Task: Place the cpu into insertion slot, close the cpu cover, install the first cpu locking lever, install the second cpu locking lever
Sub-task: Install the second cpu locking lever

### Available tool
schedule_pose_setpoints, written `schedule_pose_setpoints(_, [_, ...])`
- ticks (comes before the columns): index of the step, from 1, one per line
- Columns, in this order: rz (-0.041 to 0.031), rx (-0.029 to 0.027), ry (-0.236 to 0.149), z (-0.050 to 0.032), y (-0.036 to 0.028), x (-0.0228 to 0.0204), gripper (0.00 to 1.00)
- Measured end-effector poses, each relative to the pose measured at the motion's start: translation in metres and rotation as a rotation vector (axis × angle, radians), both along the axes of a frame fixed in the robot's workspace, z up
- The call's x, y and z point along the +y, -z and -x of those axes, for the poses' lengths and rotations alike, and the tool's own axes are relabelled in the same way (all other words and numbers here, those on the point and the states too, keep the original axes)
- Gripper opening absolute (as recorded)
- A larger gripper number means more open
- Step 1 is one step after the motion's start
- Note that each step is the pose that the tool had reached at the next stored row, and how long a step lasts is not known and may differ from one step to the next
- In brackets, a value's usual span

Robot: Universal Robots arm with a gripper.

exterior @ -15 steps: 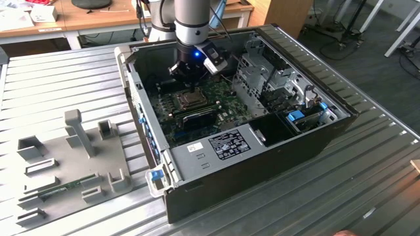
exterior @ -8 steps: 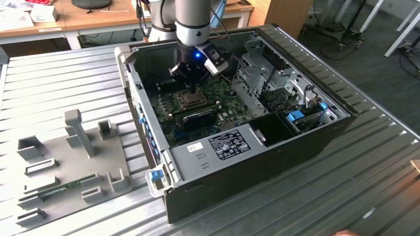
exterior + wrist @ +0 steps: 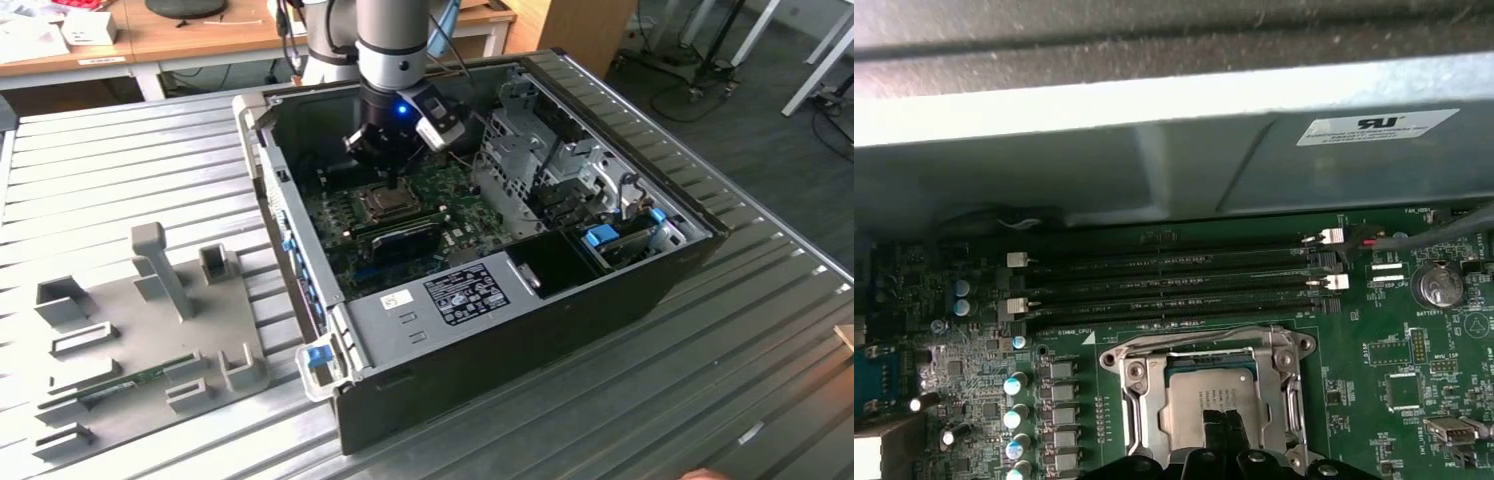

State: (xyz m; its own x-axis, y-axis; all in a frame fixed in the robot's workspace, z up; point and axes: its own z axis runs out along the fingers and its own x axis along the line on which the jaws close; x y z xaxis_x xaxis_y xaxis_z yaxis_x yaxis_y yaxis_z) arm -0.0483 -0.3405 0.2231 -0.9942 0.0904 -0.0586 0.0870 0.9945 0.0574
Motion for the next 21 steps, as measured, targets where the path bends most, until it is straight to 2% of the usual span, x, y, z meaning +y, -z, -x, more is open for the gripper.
schedule_pose_setpoints(6, [0.0, 0.0, 0.0, 0.0, -0.0034, 0.0, 0.1])
schedule_pose_setpoints(18, [-0.0004, -0.0002, 0.0, 0.0, -0.0057, 0.0, 0.1])
schedule_pose_setpoints(20, [-0.0001, 0.0, 0.0, 0.0, -0.0102, 0.0, 0.1])
schedule_pose_setpoints(21, [0.0, 0.0, 0.0, 0.0, -0.0102, 0.0, 0.1])
